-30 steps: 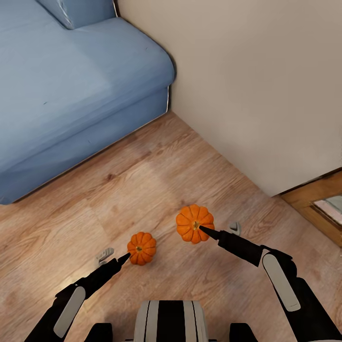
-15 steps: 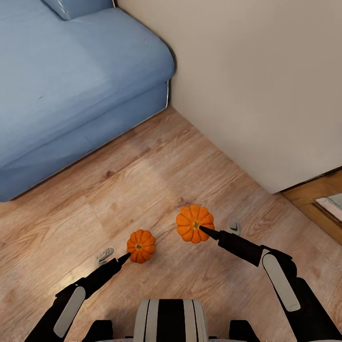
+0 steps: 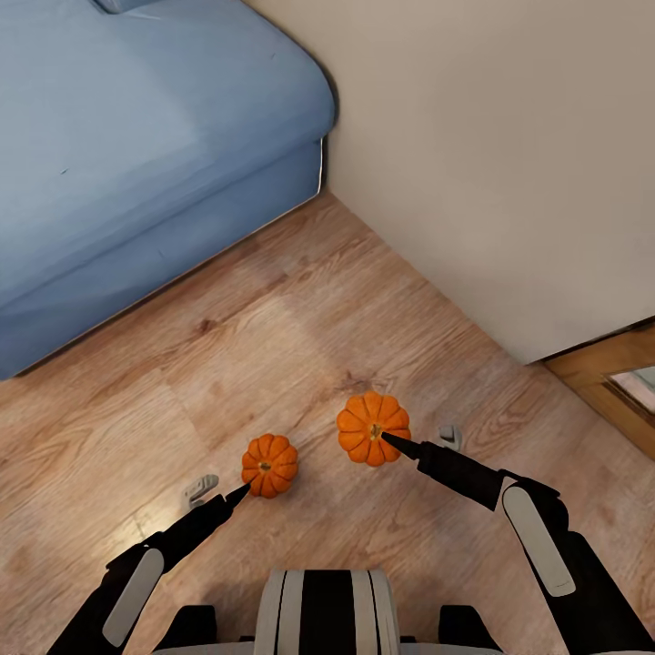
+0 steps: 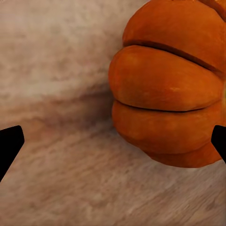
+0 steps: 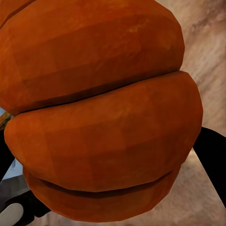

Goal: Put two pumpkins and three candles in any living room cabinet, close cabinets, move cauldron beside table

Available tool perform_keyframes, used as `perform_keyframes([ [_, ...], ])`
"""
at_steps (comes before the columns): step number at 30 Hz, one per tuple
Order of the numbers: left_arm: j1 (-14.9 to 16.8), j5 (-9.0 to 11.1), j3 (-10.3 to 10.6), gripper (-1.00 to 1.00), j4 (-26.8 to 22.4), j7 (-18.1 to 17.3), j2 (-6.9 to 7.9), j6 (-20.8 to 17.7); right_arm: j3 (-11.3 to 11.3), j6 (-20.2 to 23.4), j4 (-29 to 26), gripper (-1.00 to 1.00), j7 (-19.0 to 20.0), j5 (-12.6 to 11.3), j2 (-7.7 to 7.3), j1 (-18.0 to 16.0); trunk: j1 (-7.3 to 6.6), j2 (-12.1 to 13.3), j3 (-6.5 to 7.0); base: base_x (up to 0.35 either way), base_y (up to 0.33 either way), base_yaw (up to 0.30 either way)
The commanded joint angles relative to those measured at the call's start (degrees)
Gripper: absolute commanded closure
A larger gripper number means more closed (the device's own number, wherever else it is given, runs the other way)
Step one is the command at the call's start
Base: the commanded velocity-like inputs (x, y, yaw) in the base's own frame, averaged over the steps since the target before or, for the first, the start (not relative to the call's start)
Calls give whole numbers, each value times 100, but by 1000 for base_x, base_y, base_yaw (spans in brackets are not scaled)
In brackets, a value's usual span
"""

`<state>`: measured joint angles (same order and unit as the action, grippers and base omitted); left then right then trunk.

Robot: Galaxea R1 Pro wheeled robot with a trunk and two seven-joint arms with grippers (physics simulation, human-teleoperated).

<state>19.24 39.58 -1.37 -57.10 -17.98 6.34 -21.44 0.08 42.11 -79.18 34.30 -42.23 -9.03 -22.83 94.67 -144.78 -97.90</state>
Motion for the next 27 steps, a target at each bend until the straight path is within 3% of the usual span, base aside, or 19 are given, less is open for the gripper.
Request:
perform_keyframes([
  [1, 1, 50, -12, -100, -3, -9, -2, -54, 1, 35, -1, 100, -3, -40, -2, -2, -1, -1, -3, 0, 0, 0],
  [27, 1, 50, -10, -100, -6, -8, -2, -75, 9, 35, -1, 100, -11, -40, 6, -2, -1, -1, -3, 45, -20, 0],
])
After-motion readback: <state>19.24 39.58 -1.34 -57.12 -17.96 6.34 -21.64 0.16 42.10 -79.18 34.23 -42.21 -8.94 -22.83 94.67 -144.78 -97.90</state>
